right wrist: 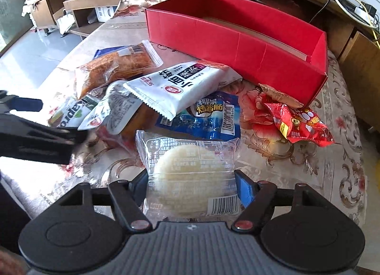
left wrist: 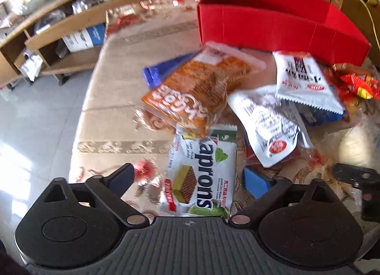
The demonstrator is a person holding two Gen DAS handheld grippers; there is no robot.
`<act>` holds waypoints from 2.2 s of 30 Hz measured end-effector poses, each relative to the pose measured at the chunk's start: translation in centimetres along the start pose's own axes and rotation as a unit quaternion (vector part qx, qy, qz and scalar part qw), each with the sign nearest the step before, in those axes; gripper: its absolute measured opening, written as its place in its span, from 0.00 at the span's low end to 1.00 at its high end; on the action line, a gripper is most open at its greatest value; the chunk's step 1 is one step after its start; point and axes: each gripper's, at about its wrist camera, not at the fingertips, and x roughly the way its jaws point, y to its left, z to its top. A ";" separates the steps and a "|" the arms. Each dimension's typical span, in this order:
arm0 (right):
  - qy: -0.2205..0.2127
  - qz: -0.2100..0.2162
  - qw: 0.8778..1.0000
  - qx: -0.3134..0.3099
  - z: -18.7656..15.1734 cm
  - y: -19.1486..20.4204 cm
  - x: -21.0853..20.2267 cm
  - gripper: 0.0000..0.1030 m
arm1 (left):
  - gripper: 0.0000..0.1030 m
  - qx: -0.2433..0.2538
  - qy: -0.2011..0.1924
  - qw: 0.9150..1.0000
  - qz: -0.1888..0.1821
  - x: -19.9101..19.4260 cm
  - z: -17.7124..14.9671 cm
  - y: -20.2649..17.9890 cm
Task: Organize snacks
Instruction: 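Grasp the Kaprons wafer with the left tool while the right tool grasps the clear-wrapped bun, then carry the wafer with the left tool while the right tool carries the bun into the red box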
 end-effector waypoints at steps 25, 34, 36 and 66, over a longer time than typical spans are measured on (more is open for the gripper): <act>-0.025 0.009 1.000 0.013 -0.2 -0.5 -2.3 0.75 | 0.65 -0.036 -0.001 0.999 -0.032 -1.1 -1.0 1.2; -0.031 0.004 0.999 0.010 -0.2 -0.2 -3.4 0.75 | 0.79 -0.026 0.017 0.999 -0.012 -1.3 -1.4 0.5; -0.033 0.006 0.999 0.009 -0.1 -0.1 -3.5 0.75 | 0.87 -0.027 0.021 0.999 0.000 -0.8 -1.2 0.7; -0.087 0.004 0.994 0.061 3.8 -3.0 -5.2 0.74 | 0.64 -0.049 -0.093 0.987 -0.121 -6.3 5.1 -2.1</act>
